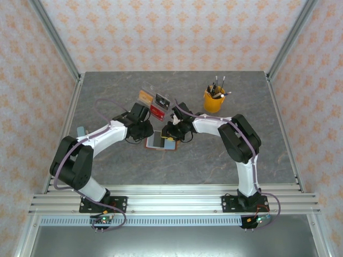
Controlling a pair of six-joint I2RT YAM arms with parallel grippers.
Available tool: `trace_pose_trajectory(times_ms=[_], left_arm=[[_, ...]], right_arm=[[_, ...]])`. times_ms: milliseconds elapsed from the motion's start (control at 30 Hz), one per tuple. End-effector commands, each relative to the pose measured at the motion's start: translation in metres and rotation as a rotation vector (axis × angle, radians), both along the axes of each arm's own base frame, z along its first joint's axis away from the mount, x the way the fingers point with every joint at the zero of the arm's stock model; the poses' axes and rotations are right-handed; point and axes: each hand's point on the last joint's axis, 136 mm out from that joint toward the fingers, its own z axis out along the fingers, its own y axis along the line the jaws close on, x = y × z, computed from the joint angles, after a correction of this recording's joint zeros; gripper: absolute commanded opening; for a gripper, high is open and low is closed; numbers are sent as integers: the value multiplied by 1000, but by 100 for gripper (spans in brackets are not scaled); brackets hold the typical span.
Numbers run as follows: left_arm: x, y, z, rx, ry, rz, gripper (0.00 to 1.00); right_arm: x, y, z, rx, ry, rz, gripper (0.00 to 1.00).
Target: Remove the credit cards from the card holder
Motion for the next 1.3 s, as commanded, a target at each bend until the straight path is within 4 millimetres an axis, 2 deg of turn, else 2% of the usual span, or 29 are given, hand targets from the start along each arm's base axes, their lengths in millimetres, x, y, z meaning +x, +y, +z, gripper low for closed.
trace_pose_trajectory(times_ms=[0, 200, 333, 633, 767, 967, 1267], left_arm=[[3, -1, 3, -7, 1, -27, 12], [6, -12, -16, -42, 43, -46, 10], [2, -12, -32, -45, 76, -36, 8], [-13, 10, -56, 54, 145, 22, 7], [-24, 13, -69, 87, 188, 26, 6], [-30, 17, -78, 119, 215, 34, 6], [-32, 18, -80, 130, 219, 30, 5]], right_arm=[[0, -3, 0, 5, 3, -17, 31], [1, -2, -5, 8, 14, -18, 30], [0, -1, -5, 14, 16, -10, 27], [-2, 4, -8, 47, 37, -3, 25], [-3, 8, -8, 73, 49, 3, 20], [-3, 11, -8, 83, 51, 10, 20], [-3, 17, -10, 119, 61, 29, 19]])
